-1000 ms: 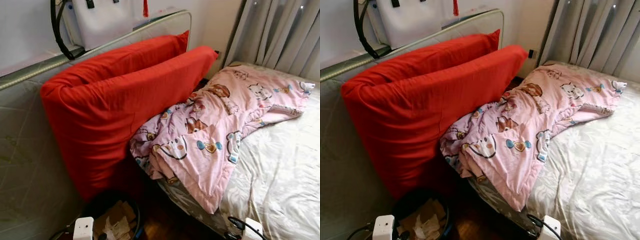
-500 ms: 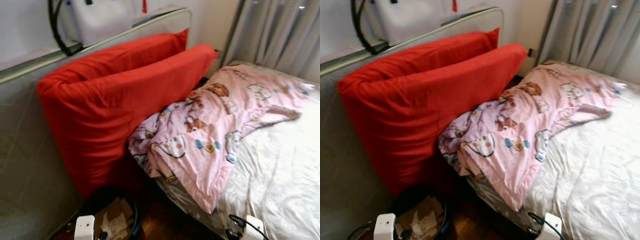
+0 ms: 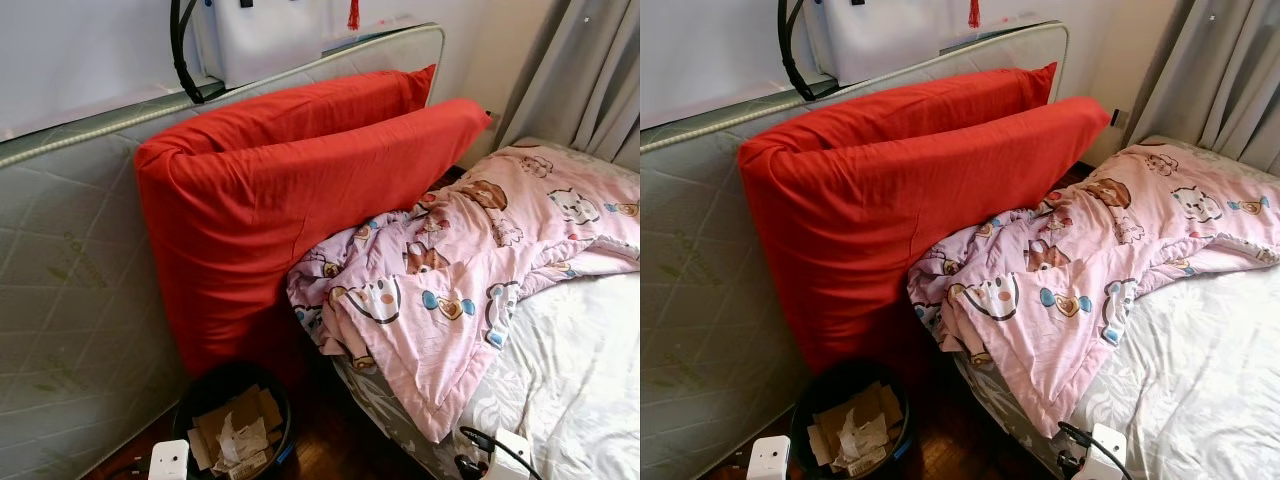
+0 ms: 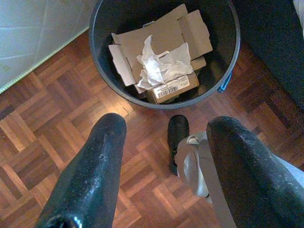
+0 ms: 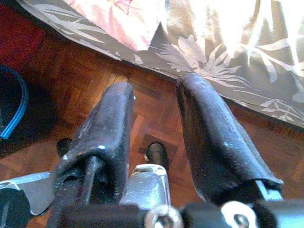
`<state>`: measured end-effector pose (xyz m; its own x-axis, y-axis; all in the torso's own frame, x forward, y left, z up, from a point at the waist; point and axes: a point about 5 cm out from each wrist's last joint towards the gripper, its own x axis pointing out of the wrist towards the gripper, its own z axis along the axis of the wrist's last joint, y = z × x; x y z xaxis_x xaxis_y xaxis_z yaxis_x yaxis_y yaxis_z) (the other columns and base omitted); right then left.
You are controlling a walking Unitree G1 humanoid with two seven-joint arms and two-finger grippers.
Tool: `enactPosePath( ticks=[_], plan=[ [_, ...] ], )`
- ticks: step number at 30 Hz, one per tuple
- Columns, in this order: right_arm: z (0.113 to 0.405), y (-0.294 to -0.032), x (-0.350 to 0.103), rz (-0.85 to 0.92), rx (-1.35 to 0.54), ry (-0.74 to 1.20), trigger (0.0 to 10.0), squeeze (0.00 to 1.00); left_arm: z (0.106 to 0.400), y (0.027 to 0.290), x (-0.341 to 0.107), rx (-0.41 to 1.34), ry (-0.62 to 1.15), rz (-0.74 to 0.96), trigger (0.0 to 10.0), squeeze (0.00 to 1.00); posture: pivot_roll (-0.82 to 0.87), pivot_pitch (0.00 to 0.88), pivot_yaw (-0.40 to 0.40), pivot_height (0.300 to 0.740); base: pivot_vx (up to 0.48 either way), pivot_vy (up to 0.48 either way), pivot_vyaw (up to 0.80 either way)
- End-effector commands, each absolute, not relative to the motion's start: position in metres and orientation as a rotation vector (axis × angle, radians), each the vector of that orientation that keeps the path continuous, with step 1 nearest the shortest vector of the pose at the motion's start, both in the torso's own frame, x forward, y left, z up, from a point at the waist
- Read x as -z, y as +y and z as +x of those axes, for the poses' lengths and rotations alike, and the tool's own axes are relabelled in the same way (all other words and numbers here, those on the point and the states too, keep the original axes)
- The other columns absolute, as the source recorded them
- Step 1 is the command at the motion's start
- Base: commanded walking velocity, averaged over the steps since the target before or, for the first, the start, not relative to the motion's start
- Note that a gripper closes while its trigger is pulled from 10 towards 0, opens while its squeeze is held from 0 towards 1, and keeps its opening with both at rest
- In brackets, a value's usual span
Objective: Clean up the room
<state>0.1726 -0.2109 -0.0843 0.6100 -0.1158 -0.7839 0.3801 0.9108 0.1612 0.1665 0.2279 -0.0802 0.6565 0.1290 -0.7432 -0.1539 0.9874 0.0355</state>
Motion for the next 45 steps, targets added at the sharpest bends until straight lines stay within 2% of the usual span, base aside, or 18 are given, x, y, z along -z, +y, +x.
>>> enactPosePath(
  ticks=[1, 8, 20, 25, 36, 45],
  plan=[
    [0.173, -0.214, 0.084, 0.329, 0.325, 0.864, 10.0, 0.0, 0.161, 0.228, 0.083, -0.17, 0.86, -0.035, 10.0, 0.0, 0.1, 0.0, -0.052, 0.74, 0.0, 0.0, 0.0],
    [0.174, -0.218, 0.082, 0.302, 0.341, 0.859, 10.0, 0.0, 0.162, 0.23, 0.082, -0.177, 0.852, -0.043, 10.0, 0.0, 0.1, 0.0, -0.057, 0.74, 0.0, 0.0, -0.39],
    [0.178, -0.218, 0.081, 0.298, 0.336, 0.852, 10.0, 0.0, 0.161, 0.228, 0.082, -0.179, 0.839, -0.053, 10.0, 0.0, 0.11, 0.0, -0.065, 0.74, 0.281, 0.0, 0.0],
    [0.178, -0.218, 0.081, 0.309, 0.344, 0.855, 10.0, 0.0, 0.162, 0.227, 0.082, -0.179, 0.835, -0.055, 10.0, 0.0, 0.11, 0.0, -0.065, 0.74, 0.333, 0.0, -0.73],
    [0.18, -0.218, 0.08, 0.28, 0.313, 0.851, 10.0, 0.0, 0.162, 0.225, 0.082, -0.188, 0.827, -0.054, 10.0, 0.0, 0.12, 0.0, -0.076, 0.74, 0.319, 0.0, 0.0],
    [0.189, -0.214, 0.075, 0.276, 0.262, 0.805, 10.0, 0.0, 0.155, 0.232, 0.081, -0.206, 0.795, -0.066, 10.0, 0.0, 0.12, 0.0, -0.077, 0.74, 0.0, 0.0, 0.0]
  ],
)
